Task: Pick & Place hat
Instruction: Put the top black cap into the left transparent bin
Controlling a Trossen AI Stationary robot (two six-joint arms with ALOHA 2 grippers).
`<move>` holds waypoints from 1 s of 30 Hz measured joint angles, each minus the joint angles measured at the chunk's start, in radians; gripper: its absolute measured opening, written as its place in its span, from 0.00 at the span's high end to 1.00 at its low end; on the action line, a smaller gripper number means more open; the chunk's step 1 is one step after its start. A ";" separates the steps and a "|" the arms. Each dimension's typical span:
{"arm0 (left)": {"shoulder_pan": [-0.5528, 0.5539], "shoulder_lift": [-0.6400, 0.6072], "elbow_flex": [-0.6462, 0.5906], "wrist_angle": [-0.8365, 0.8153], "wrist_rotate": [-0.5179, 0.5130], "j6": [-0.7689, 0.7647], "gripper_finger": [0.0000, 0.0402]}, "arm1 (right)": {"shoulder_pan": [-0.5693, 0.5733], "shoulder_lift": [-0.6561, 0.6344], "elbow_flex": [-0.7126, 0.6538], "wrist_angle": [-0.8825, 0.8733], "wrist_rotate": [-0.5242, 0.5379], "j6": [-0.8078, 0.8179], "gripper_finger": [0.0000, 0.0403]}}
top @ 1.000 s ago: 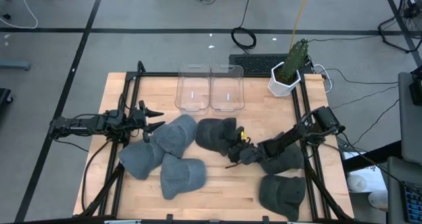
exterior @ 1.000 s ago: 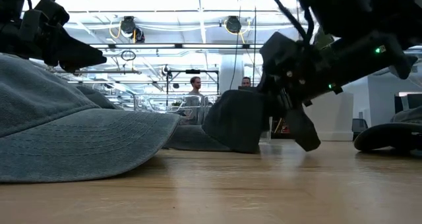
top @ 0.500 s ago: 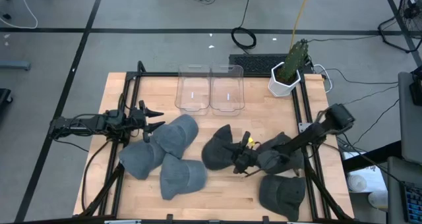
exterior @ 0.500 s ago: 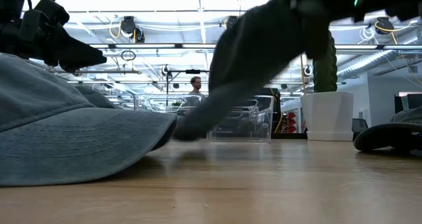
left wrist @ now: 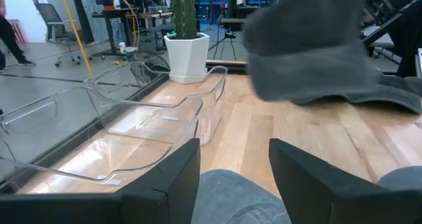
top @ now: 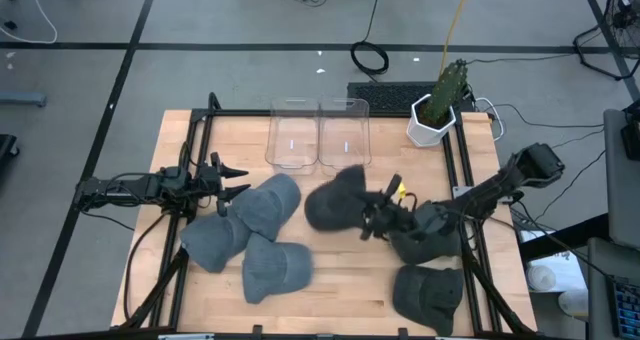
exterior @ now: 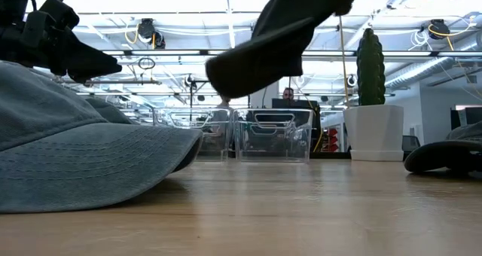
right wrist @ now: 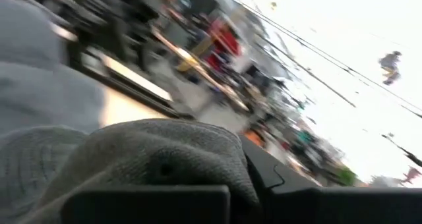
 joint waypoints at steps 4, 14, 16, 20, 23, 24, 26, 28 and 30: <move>0.000 0.000 0.000 0.000 0.000 0.000 0.52 | -0.073 0.010 0.000 0.097 0.084 -0.124 1.00; 0.000 0.000 0.000 0.000 0.000 0.000 0.52 | -0.316 0.100 0.117 0.184 0.264 -0.420 1.00; 0.000 0.000 0.000 0.000 0.000 0.000 0.52 | -0.374 0.116 0.158 0.144 0.251 -0.433 1.00; 0.001 0.000 0.000 0.000 0.000 0.000 0.52 | -0.487 0.166 0.238 0.068 0.219 -0.423 1.00; 0.001 0.000 0.000 0.000 0.000 0.000 0.52 | -0.552 0.225 0.272 0.038 0.215 -0.430 1.00; 0.001 0.000 0.000 -0.001 0.000 0.000 0.52 | -0.565 0.244 0.283 0.036 0.216 -0.444 1.00; 0.001 0.000 0.000 0.000 0.000 0.000 0.52 | -0.583 0.281 0.305 0.037 0.212 -0.467 1.00; 0.001 0.000 0.000 0.000 0.000 0.000 0.52 | -0.593 0.310 0.318 0.004 0.196 -0.473 1.00; 0.001 0.000 0.000 0.000 0.000 0.000 0.52 | -0.604 0.340 0.337 -0.028 0.183 -0.474 1.00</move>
